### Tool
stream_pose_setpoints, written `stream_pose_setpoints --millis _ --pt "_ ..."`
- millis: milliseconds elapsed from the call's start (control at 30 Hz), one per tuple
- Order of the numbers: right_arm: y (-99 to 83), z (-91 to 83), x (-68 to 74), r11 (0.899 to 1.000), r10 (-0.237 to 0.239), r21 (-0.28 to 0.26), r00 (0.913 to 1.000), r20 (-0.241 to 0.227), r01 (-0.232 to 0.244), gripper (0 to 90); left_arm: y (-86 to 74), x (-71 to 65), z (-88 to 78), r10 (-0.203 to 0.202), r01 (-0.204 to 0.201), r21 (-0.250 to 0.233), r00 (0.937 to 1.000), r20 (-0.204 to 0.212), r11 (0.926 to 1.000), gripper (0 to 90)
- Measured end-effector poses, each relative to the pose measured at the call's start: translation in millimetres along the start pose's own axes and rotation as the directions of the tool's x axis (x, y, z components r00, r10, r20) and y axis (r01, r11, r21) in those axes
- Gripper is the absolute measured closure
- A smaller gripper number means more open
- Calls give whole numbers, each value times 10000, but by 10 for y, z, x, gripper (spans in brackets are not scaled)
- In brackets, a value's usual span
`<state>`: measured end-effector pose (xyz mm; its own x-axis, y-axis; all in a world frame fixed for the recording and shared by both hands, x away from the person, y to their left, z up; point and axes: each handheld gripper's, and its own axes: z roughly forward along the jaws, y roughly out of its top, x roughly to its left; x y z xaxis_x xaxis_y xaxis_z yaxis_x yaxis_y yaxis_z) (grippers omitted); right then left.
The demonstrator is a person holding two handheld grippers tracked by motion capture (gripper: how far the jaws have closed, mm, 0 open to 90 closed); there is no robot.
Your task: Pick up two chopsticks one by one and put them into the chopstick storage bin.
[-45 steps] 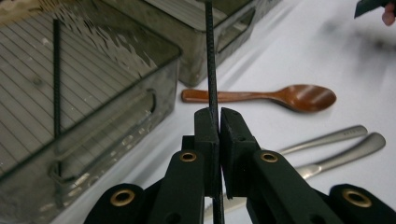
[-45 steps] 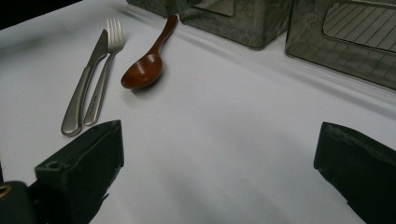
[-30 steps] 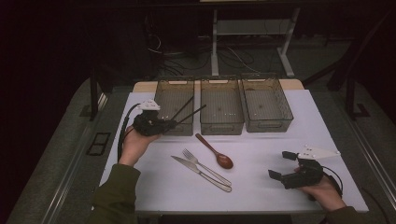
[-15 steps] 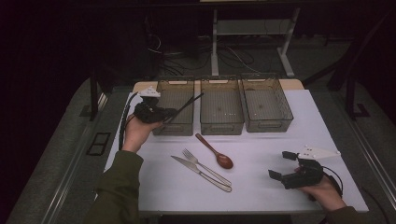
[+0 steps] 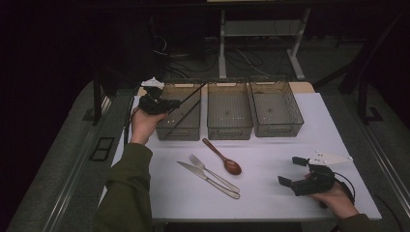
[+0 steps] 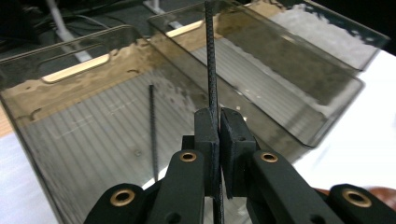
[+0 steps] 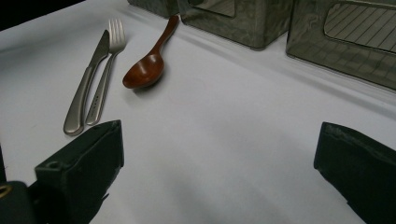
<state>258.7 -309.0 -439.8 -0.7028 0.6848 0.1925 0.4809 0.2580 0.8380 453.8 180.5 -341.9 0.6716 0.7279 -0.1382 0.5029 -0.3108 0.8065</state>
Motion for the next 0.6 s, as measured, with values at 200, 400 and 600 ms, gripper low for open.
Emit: stream_pose_setpoints --millis 200,400,600 --pt "1 -7 -7 10000 39 -43 10000 4 -39 11 -14 85 103 -222 219 -68 9989 -404 9997 852" --pt "-1 -10 -3 10000 82 -30 10000 -19 -82 10 -44 137 227 -394 402 96 9969 -686 9991 852" --pt "0 -13 -7 10000 88 -28 10000 -35 -88 11 -30 200 312 -452 493 362 9934 -1054 9981 851"
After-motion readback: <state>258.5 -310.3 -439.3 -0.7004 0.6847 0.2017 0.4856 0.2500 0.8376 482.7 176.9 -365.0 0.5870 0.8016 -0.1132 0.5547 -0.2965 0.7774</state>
